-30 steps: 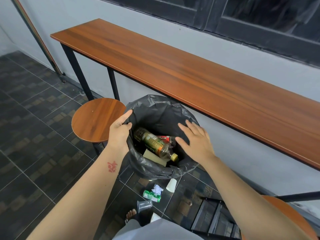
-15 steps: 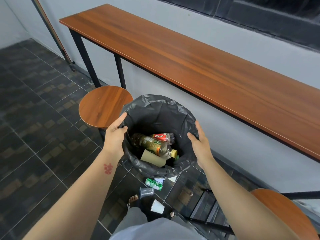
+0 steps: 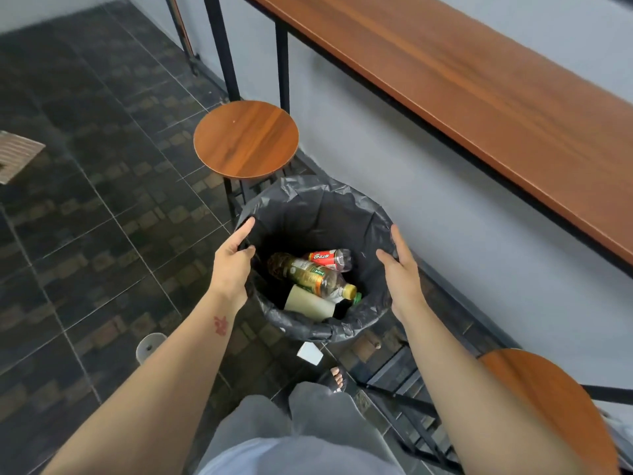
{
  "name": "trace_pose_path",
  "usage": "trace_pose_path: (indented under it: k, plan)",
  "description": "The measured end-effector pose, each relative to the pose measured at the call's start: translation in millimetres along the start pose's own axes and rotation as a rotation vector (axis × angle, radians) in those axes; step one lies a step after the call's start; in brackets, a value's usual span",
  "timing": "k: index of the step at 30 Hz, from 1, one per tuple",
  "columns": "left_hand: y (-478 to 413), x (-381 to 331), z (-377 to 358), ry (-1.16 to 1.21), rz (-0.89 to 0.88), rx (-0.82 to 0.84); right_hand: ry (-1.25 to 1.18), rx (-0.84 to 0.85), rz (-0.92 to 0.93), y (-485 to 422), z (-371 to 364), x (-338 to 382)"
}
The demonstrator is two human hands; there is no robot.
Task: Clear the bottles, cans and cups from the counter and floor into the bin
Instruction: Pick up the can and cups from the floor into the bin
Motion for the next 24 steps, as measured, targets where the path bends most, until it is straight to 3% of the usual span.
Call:
trace_pose_path:
  k: [11, 24]
  plan:
    - [23, 86, 83, 0.061, 0.039, -0.063, 0.018, 0.07, 0.0, 61, -43, -71]
    - [-56, 244, 206, 0.222, 0.183, -0.374, 0.012, 0.33, -0.126, 27, -181, -232]
Point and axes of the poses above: each hand's wrist, its own y-axis away from the middle knuckle, its own z-axis out of the back of the hand, x = y × z, the point moved 4 cm from there along -y, towards the middle knuckle, and after that the axes turned 10 degrees about z, right-handed, at the moved point
